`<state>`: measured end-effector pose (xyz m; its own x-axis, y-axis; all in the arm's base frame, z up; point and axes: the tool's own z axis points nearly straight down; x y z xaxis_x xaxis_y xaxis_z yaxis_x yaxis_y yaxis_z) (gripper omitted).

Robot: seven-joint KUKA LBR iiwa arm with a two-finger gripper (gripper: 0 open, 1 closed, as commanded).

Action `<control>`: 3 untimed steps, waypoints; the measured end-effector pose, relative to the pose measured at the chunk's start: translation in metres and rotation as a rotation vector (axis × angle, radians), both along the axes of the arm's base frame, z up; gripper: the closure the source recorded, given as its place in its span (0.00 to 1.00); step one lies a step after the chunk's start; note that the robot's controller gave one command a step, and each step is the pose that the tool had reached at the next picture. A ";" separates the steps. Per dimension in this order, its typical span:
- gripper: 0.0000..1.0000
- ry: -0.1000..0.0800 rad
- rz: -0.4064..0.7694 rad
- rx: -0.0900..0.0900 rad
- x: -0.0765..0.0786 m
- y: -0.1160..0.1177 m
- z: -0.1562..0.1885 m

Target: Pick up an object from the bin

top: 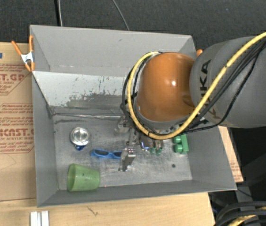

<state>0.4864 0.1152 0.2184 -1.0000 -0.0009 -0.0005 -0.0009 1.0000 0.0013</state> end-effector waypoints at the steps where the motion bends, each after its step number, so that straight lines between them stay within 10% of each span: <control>1: 0.00 0.007 0.099 -0.003 0.021 -0.112 -0.135; 2: 0.00 -0.003 -0.057 0.004 0.059 -0.133 -0.145; 3: 0.00 -0.007 0.570 -0.002 0.084 -0.122 -0.055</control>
Offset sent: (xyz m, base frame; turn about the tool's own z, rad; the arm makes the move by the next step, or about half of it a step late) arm 0.0230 -0.1077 -0.1305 -0.1039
